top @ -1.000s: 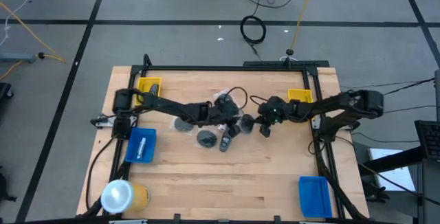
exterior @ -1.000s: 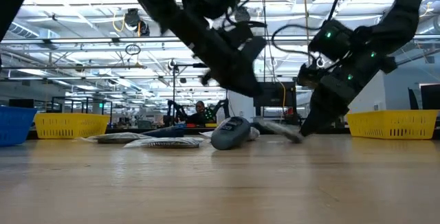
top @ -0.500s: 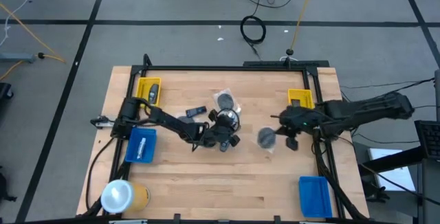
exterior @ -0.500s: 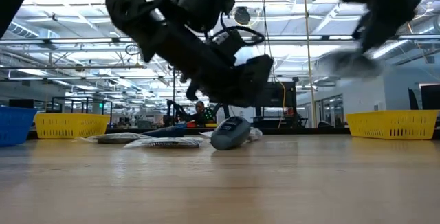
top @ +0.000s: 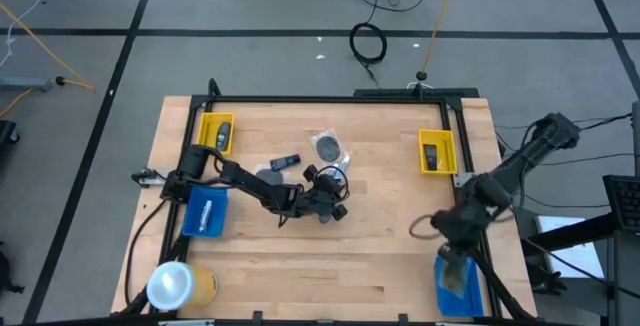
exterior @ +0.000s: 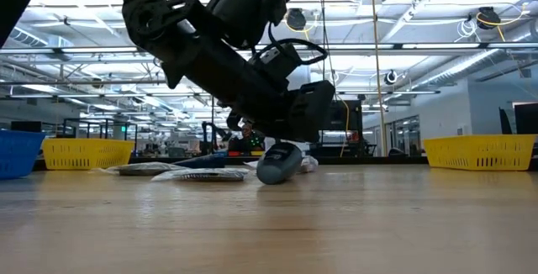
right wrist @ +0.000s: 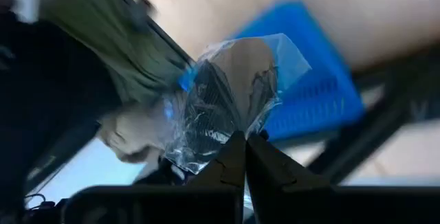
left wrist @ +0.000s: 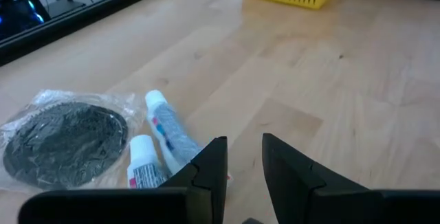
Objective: Pick & Place Travel size toiletries
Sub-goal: Put the black hairbrush into the right blue basket
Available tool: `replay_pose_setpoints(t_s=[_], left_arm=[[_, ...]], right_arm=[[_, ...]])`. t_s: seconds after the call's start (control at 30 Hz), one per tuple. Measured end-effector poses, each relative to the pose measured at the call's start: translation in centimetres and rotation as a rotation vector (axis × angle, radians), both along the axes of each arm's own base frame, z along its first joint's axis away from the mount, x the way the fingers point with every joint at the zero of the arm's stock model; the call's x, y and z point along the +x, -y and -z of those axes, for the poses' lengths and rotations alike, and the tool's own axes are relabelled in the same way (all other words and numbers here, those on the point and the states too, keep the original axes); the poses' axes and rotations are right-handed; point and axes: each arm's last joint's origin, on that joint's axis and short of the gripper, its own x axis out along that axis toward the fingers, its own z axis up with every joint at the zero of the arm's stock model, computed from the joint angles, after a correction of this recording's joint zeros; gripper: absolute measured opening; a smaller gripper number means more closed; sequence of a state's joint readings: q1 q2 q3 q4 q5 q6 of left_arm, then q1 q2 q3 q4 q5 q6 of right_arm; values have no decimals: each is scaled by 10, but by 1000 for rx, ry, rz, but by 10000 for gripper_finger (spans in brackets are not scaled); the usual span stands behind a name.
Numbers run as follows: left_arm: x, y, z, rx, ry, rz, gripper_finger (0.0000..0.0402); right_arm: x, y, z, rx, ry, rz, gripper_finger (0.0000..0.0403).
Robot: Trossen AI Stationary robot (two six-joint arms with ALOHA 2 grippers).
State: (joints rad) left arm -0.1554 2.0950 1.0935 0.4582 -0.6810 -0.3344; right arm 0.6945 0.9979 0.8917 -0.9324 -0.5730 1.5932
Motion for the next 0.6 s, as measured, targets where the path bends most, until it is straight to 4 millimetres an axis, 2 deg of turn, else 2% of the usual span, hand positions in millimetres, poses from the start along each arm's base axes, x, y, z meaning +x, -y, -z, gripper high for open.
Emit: replay_pose_setpoints(t_s=[0.1, 0.2, 0.47, 0.6], left_arm=[[1, 0, -1, -3, 17, -2, 93], [1, -1, -2, -5, 24, -2, 93], [3, -1, -5, -12, 65, -1, 93], [3, -1, -6, -14, 71, -1, 93]], right_arm=[[-5, -14, 5, 1, -89, -34, 0], [-4, -26, 9, 3, -53, -96, 0], [6, -32, 44, -75, 23, -320, 0], [6, -34, 61, -37, 19, -389, 1]])
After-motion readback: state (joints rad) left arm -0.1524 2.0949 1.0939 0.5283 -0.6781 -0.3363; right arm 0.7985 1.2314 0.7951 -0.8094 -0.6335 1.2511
